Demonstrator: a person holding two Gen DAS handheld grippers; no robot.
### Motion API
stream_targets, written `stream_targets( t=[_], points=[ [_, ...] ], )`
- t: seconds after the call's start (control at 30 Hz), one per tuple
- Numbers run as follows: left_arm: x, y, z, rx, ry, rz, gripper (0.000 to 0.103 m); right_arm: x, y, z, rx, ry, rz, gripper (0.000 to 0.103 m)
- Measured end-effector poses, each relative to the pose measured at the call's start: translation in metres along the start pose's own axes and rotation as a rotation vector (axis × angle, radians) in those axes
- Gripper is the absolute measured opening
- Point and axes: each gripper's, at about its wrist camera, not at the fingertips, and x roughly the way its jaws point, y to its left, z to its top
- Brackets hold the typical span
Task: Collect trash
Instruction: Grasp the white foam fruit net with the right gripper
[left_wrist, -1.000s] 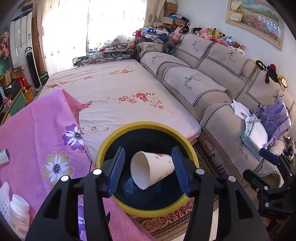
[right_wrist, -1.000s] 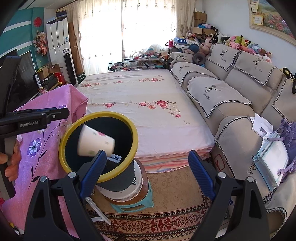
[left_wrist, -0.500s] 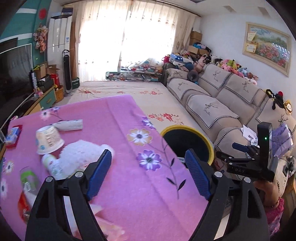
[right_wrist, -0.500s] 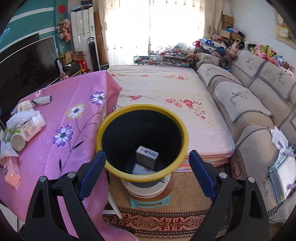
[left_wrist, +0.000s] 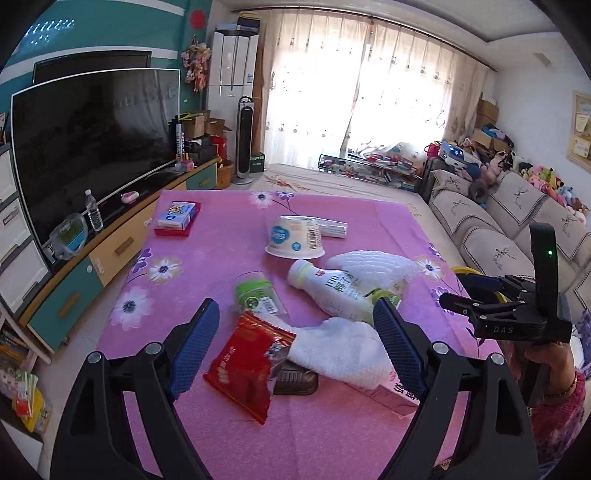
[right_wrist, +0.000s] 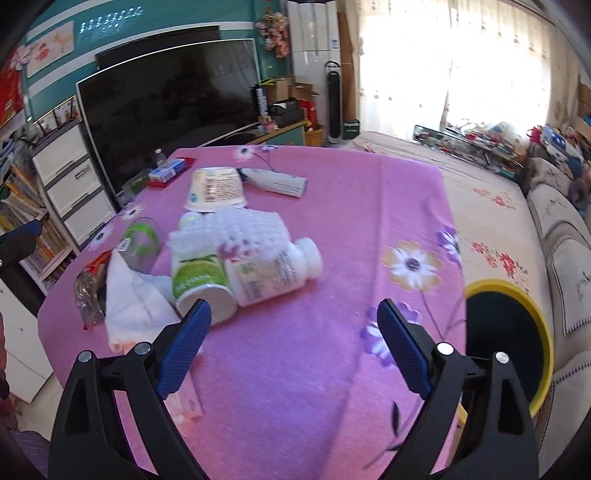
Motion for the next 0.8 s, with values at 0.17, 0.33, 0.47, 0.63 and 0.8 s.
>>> stream_targets(
  t=[0.17,0.33,0.47,0.63,0.8],
  points=[
    [-0.001,0.002,-0.003,-0.003,-0.001,-0.007,0.084,0.018,0.031,0.024,-0.062,0.0,0.053,0.086],
    [0.001,-0.003,-0.003,-0.001,0.003,-0.021,0.084,0.037,0.039,0.038,-0.098,0.035,0.052,0.086],
    [0.004,-0.005,-0.004,-0.007,0.008,-0.031,0.084,0.053,0.04,0.045,-0.112,0.066,0.051,0.086],
    [0.008,-0.007,-0.005,-0.01,0.014,-0.036,0.084,0.067,0.038,0.047,-0.107,0.109,0.072,0.061],
    [0.01,-0.007,-0.006,-0.013,0.015,-0.038,0.084,0.068,0.033,0.045,-0.081,0.107,0.092,0.008]
  ],
)
